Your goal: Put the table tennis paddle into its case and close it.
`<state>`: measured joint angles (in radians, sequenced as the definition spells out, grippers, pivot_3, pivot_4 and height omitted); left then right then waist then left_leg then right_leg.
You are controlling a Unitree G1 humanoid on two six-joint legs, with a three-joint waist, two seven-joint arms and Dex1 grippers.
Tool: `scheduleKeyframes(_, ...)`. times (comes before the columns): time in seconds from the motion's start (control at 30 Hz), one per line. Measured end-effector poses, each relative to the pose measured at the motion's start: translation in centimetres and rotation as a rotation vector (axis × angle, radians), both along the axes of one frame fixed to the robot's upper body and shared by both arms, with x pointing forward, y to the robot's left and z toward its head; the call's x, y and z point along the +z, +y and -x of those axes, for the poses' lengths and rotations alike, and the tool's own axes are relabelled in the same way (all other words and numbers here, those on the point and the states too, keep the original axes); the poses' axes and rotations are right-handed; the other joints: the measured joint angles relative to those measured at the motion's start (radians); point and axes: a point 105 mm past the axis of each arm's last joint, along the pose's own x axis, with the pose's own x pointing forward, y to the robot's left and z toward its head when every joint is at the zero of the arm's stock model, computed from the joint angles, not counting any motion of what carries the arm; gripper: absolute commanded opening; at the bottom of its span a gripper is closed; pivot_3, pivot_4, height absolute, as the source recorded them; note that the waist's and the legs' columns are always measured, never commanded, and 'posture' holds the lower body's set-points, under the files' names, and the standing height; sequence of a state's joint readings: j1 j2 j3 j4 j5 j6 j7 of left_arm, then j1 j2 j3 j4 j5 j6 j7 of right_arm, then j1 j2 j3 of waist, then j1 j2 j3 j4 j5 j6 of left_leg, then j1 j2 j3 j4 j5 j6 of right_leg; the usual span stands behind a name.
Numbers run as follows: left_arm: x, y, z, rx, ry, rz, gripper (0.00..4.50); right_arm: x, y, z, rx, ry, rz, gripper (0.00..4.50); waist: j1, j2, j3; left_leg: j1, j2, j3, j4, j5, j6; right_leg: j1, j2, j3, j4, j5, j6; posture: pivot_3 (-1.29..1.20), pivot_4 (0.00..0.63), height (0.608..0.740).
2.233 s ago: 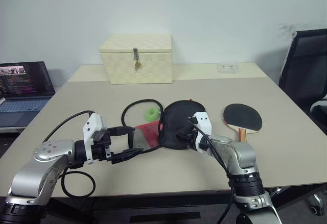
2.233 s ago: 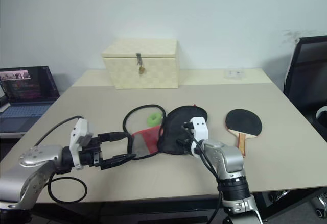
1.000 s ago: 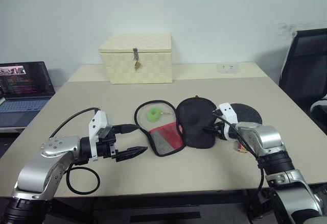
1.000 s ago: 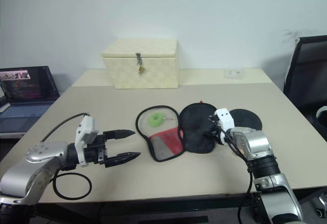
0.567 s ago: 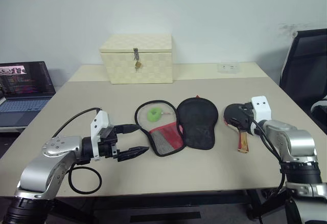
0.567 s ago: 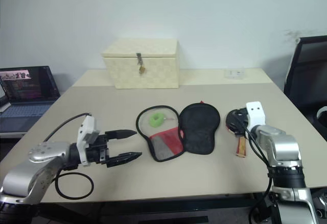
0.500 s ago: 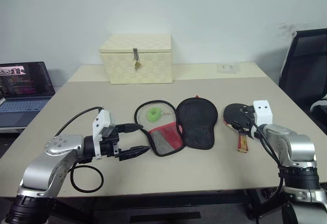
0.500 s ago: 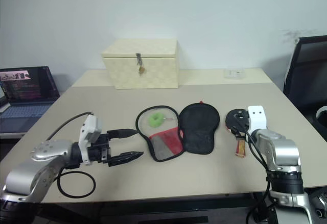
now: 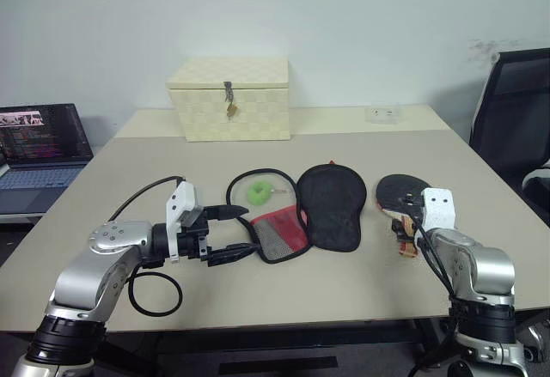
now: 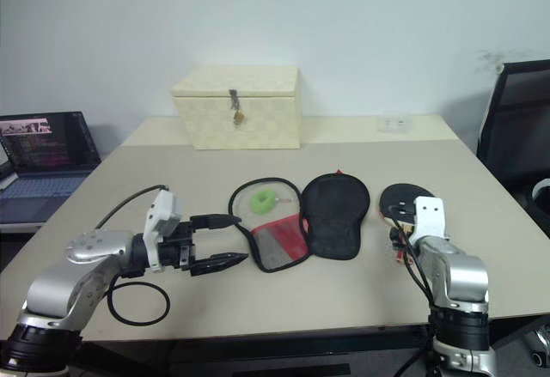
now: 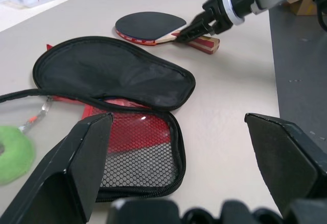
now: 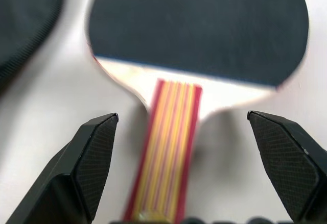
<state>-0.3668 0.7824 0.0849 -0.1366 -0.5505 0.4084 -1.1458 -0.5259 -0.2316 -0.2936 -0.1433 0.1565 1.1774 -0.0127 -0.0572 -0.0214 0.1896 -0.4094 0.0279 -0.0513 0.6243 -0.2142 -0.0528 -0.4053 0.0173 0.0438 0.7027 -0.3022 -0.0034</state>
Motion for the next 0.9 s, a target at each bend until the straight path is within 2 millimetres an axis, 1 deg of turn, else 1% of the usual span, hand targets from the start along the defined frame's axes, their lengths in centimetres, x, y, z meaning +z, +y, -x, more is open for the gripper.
scheduleKeyframes(0.27, -0.2, 0.1, 0.0, 0.009, 0.004, 0.0, 4.5, -0.6, 0.1, -0.5, -0.002, 0.004, 0.002, 4.46, 0.0, -0.003, -0.002, 0.001, 0.0, 0.0, 0.002, 0.0, 0.0, 0.001, 0.0, 0.0, 0.0, 0.0, 0.001, 0.0, 0.15, 0.74)
scheduleKeyframes(0.3, -0.2, 0.1, 0.0, 0.01, 0.003, 0.0, 4.5, -0.7, 0.0, -0.6, 0.001, 0.004, 0.01, 4.08, -0.001, -0.004, -0.002, 0.001, 0.0, 0.001, 0.002, 0.0, 0.0, 0.001, 0.0, 0.001, 0.0, 0.0, 0.001, 0.0, 0.15, 0.74)
scheduleKeyframes(0.33, -0.2, 0.1, 0.0, 0.011, 0.003, 0.0, 4.5, -0.7, 0.1, -0.7, 0.004, 0.002, 0.014, 3.86, -0.001, -0.005, -0.003, 0.002, 0.0, 0.001, 0.003, 0.0, 0.0, 0.002, 0.0, 0.001, 0.0, 0.0, 0.002, 0.0, 0.15, 0.74)
scheduleKeyframes(0.47, -0.3, 0.2, 0.0, 0.017, 0.006, 0.001, 4.5, -1.0, 0.1, -1.3, 0.015, -0.005, 0.013, 2.5, -0.002, -0.005, -0.003, 0.004, 0.0, 0.002, 0.004, 0.0, 0.0, 0.004, 0.001, 0.003, 0.0, 0.001, 0.004, 0.0, 0.15, 0.74)
scheduleKeyframes(0.53, -0.4, 0.2, 0.0, 0.021, 0.008, 0.001, 4.5, -1.1, 0.4, -1.7, 0.024, -0.001, 0.01, 1.86, -0.002, -0.005, -0.003, 0.01, 0.0, 0.002, 0.003, 0.0, 0.0, 0.011, 0.001, 0.002, -0.002, 0.002, 0.004, 0.0, 0.15, 0.74)
scheduleKeyframes(0.6, -0.3, 0.3, 0.0, 0.026, 0.006, 0.002, 4.5, -1.2, 0.1, -1.9, 0.011, -0.001, 0.011, 1.25, -0.002, -0.005, -0.003, 0.013, 0.0, 0.001, 0.003, 0.0, 0.0, 0.016, 0.001, 0.002, -0.005, 0.002, 0.005, 0.0, 0.15, 0.74)
scheduleKeyframes(0.67, -0.4, 0.5, 0.0, 0.031, 0.007, 0.003, 4.5, -1.2, 0.0, -2.0, 0.005, -0.006, 0.01, 1.22, -0.002, -0.005, -0.003, 0.013, 0.0, 0.001, 0.003, 0.0, 0.0, 0.016, 0.001, 0.002, -0.005, 0.002, 0.005, 0.0, 0.15, 0.74)
scheduleKeyframes(0.7, -0.4, 0.5, 0.1, 0.032, 0.009, 0.003, 4.5, -1.2, -0.1, -2.1, 0.0, -0.008, 0.007, 1.11, -0.002, -0.005, -0.003, 0.013, 0.0, 0.002, 0.003, 0.0, 0.0, 0.016, 0.0, 0.003, -0.006, 0.003, 0.006, 0.0, 0.15, 0.74)
scheduleKeyframes(0.9, -0.5, 0.5, 0.1, 0.032, 0.01, 0.003, 4.5, -0.8, -0.3, -2.5, -0.028, -0.028, 0.016, 1.1, -0.001, -0.004, -0.002, 0.011, 0.0, 0.001, 0.003, 0.0, 0.0, 0.015, 0.0, 0.003, -0.006, 0.003, 0.006, 0.0, 0.15, 0.74)
